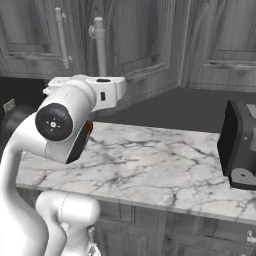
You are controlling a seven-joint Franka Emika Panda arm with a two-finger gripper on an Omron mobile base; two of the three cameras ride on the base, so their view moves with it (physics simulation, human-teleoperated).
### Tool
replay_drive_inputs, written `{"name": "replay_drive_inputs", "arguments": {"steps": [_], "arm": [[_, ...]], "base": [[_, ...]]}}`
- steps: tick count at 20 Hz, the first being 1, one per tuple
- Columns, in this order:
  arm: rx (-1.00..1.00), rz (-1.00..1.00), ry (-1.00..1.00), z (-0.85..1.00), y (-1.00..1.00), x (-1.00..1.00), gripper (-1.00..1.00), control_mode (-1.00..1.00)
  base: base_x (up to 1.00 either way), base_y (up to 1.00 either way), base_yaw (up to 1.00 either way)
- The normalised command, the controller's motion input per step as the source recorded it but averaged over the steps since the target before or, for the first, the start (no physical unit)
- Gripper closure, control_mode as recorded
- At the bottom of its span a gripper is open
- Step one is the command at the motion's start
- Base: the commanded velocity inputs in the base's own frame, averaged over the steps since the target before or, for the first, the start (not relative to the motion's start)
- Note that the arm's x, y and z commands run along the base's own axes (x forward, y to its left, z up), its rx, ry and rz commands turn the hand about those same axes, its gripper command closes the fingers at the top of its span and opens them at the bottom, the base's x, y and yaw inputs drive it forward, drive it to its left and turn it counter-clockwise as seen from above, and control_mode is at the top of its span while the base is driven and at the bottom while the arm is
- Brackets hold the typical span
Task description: Move the syrup bottle and shaker from the cabinet to the dining counter.
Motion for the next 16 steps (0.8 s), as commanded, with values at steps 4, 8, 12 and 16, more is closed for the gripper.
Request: {"name": "replay_drive_inputs", "arguments": {"steps": [4,8,12,16], "arm": [[0.0,0.0,0.0,0.0,0.0,-1.0,-1.0,-1.0],[0.0,0.0,0.0,0.0,0.01,-0.99,-1.0,-1.0],[0.0,0.0,0.0,0.0,0.1,-0.92,-1.0,-1.0],[-0.06,-0.11,0.04,0.0,0.71,-0.31,-1.0,-1.0]], "base": [[0.0,0.0,0.0],[0.0,0.0,0.0],[0.0,0.0,0.0],[0.0,0.0,0.0]]}}
